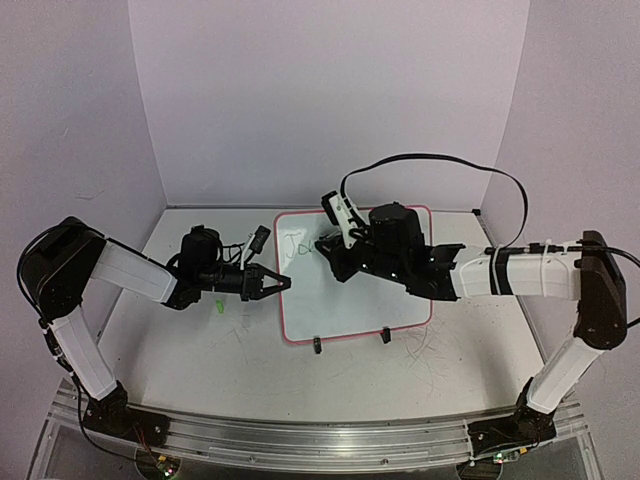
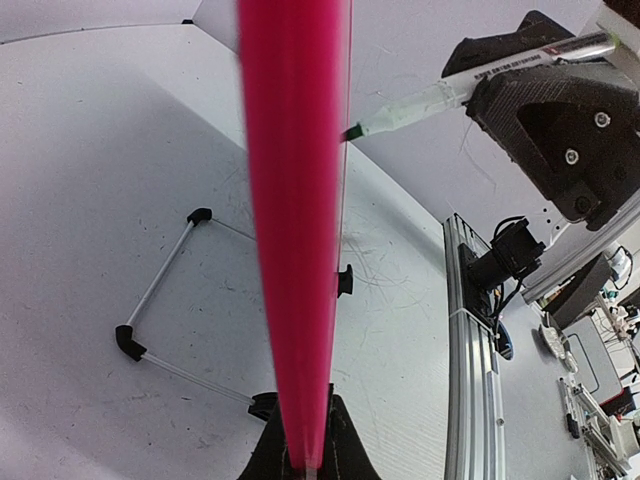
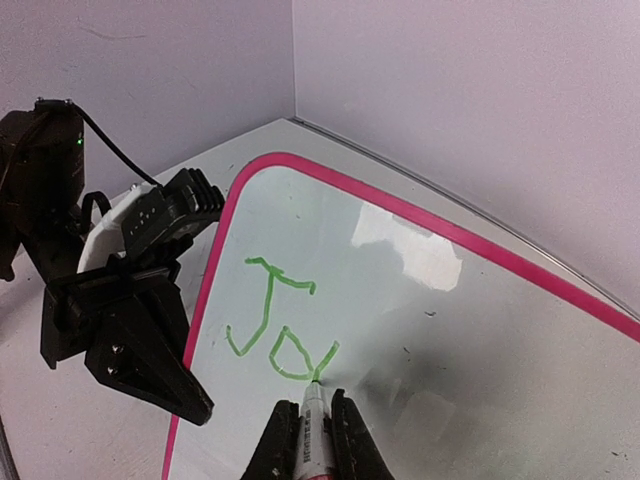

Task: Write a sentence on the whiteboard

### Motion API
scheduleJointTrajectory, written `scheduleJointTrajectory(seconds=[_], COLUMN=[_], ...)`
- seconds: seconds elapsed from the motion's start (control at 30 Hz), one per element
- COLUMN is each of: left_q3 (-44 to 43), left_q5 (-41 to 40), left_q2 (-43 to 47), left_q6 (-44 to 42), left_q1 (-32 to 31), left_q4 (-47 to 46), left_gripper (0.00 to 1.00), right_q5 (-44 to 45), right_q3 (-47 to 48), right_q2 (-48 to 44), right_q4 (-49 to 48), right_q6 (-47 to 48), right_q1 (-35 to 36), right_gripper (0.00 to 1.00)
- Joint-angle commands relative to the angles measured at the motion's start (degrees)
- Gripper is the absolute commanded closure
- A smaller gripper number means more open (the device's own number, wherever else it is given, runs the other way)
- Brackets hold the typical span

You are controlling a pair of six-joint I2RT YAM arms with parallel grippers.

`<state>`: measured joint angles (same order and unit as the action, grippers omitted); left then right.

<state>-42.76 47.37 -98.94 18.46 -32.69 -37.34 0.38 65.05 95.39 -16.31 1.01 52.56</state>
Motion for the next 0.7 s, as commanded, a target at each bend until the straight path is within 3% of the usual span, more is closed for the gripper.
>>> scheduleJointTrajectory(seconds=[0.0, 0.67], left_q3=[-1.2, -0.7], left_q5=[-6.0, -6.1], left_q2=[0.9, 1.8], left_q6=[-1.5, -1.3], left_q1=[0.7, 0.6], left_q4=[2.2, 2.4], left_gripper=[1.00, 1.00], right_q5=[3.2, 7.1], right_q3=[-1.5, 0.9], right_q2=[-2.0, -1.5], right_q4=[1.1, -2.3], right_q6=[-0.6, -3.2], right_q1=[-0.3, -1.0], right_gripper=[1.00, 1.00])
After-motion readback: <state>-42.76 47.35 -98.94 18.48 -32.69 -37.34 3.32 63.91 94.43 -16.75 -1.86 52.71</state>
